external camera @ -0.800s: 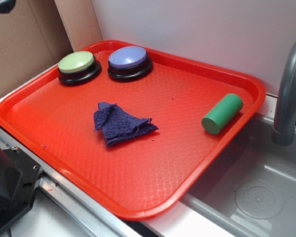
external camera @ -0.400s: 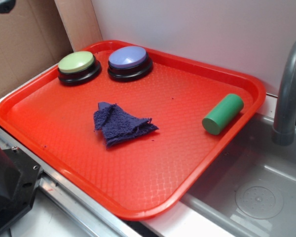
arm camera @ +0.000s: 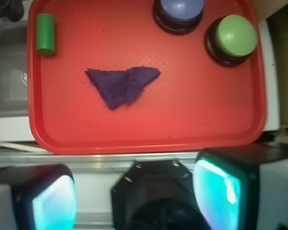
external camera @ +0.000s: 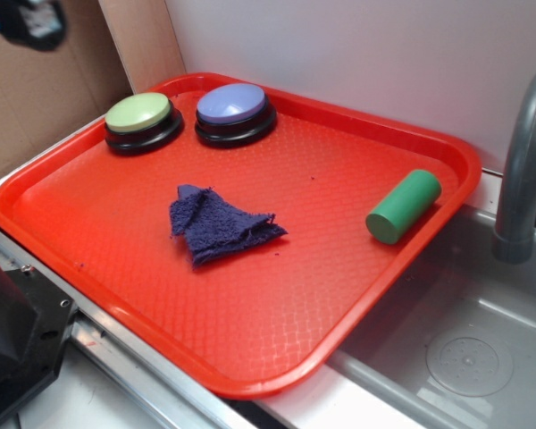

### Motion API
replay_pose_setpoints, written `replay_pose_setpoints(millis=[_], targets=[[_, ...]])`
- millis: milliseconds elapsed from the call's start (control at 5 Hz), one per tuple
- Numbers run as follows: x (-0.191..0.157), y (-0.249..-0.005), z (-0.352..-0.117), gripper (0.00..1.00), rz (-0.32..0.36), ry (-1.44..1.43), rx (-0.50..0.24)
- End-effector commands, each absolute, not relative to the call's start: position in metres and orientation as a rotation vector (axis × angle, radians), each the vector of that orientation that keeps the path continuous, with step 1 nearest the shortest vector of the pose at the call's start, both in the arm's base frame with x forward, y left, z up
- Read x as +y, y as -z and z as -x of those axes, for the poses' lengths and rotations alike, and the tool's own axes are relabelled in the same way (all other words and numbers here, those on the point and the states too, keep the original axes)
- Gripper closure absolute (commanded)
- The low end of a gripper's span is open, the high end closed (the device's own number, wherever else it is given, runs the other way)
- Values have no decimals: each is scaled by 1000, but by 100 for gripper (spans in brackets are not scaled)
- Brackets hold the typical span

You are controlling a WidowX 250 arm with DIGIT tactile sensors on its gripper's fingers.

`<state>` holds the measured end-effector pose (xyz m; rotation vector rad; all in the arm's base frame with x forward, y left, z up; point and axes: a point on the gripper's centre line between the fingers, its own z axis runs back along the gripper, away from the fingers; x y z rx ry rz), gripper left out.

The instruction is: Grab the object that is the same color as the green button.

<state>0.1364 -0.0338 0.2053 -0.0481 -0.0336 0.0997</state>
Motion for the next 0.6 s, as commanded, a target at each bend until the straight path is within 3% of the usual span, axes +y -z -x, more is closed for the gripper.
replay_pose_setpoints(millis=[0,200,400], targets=[[-68,-166,-208,0,4,-214,-63],[-81,-154,-235,0,58,-247,-84],[-101,-130,-263,0,58,-212,-124]])
